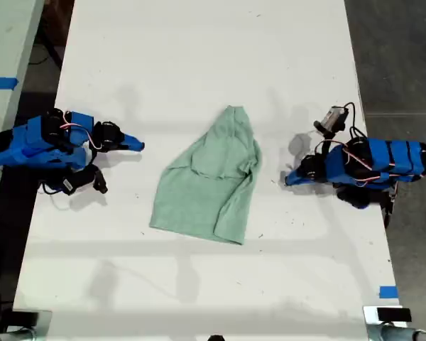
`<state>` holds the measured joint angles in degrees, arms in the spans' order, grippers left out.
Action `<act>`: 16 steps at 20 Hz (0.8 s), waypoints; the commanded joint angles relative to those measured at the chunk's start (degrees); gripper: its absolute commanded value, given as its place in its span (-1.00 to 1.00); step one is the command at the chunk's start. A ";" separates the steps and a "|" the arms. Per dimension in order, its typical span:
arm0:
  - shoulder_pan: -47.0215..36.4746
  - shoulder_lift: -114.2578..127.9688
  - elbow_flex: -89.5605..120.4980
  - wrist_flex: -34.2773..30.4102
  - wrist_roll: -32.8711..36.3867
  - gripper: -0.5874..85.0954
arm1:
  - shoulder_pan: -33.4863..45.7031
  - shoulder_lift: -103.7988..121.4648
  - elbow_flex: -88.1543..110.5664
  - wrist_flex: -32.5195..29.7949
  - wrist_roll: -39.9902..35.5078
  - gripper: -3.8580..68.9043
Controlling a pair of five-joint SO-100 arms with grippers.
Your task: Fold t shirt
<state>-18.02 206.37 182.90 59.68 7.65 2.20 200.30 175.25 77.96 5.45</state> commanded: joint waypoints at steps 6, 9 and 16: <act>0.53 0.35 0.53 0.09 -0.70 -0.99 | -0.18 0.44 2.99 -2.11 1.05 -0.83; 4.92 0.35 1.05 -2.64 -0.35 -0.99 | -1.32 0.44 2.99 -2.11 0.70 -0.83; 4.13 0.35 0.97 -2.11 -0.79 -0.99 | -1.41 0.44 2.99 -2.11 0.44 -0.83</act>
<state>-13.71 206.37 183.60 58.45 7.65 1.49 200.30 175.25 77.96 5.80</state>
